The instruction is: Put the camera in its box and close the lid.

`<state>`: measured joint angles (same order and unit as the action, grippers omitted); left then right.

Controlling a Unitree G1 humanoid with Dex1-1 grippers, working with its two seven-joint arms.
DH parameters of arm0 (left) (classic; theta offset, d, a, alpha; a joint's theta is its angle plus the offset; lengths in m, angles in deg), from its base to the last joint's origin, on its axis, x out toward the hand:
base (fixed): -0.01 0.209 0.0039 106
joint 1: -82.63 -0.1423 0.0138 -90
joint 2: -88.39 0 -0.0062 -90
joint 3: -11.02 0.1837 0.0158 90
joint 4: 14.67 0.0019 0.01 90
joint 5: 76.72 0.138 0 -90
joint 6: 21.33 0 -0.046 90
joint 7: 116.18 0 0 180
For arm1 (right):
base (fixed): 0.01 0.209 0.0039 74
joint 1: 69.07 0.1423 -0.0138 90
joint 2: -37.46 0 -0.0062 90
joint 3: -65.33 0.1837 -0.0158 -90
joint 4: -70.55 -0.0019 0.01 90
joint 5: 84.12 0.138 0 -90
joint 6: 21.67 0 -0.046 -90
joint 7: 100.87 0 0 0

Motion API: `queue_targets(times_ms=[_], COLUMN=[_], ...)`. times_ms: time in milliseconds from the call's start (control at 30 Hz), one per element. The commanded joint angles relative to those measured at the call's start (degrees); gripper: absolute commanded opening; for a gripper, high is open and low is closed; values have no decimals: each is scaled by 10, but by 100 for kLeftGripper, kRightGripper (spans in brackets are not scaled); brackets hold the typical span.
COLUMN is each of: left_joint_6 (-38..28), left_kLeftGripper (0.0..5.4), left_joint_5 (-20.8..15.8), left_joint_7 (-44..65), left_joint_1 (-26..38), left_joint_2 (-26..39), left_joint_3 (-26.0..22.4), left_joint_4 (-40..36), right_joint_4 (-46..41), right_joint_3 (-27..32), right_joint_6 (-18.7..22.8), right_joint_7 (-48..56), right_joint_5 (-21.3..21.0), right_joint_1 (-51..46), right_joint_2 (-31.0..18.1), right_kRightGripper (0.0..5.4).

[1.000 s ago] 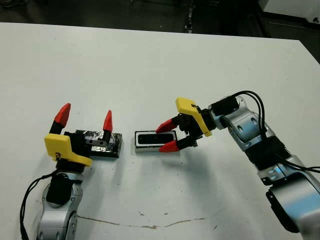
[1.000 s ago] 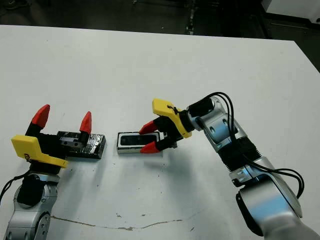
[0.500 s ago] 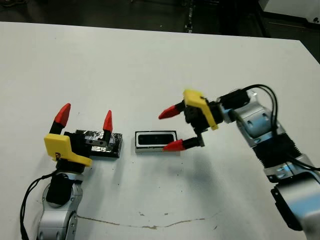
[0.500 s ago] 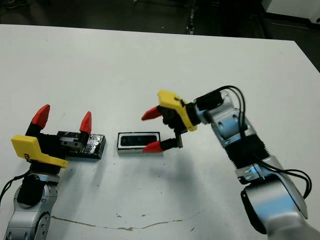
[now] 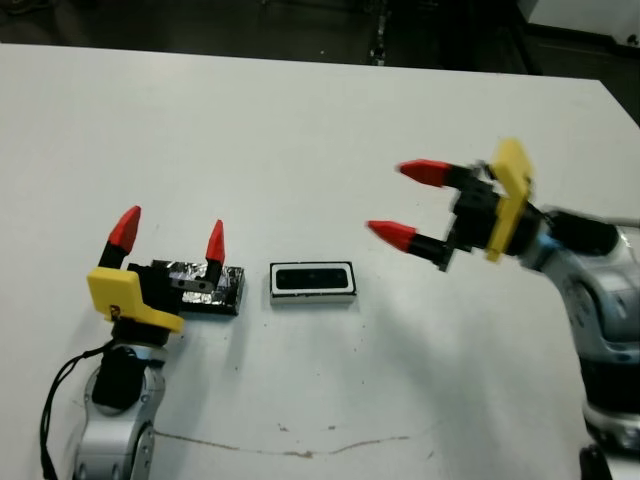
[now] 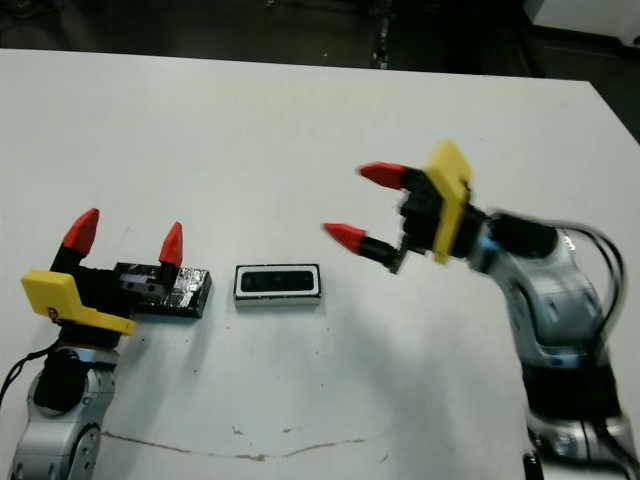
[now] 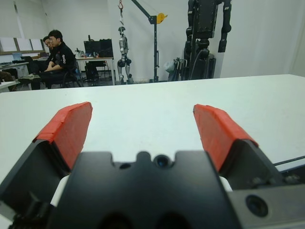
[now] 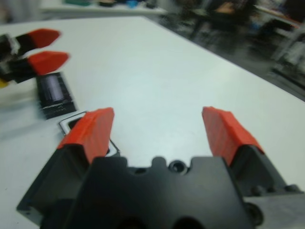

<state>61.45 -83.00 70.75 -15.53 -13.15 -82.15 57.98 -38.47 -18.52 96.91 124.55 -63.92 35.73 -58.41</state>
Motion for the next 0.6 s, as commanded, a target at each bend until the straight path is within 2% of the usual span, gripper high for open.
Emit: queue_targets(times_ms=[33,167,267,400,500,600], left_joint_6=[8,4,1,8,9,7], left_kLeftGripper=[540,540,540,540,540,540], left_joint_5=[4,7,10,9,2,0], left_joint_7=[0,2,2,1,6,12], left_joint_1=[-3,-1,1,2,2,3], left_joint_2=[4,8,9,7,8,13], left_joint_3=[0,-1,0,0,-1,-2], left_joint_4=[-1,1,5,3,3,4], right_joint_4=[-37,-59,-72,-62,-35,-7], right_joint_3=[35,57,49,18,0,-8], right_joint_6=[-34,-68,-85,-134,-188,-228], right_joint_7=[-54,-108,-146,-182,-200,-225], right_joint_5=[9,31,36,3,-32,-49], right_joint_1=[-81,-152,-192,-221,-224,-224], right_joint_2=[22,64,98,124,134,151], right_kRightGripper=[426,357,309,244,198,146])
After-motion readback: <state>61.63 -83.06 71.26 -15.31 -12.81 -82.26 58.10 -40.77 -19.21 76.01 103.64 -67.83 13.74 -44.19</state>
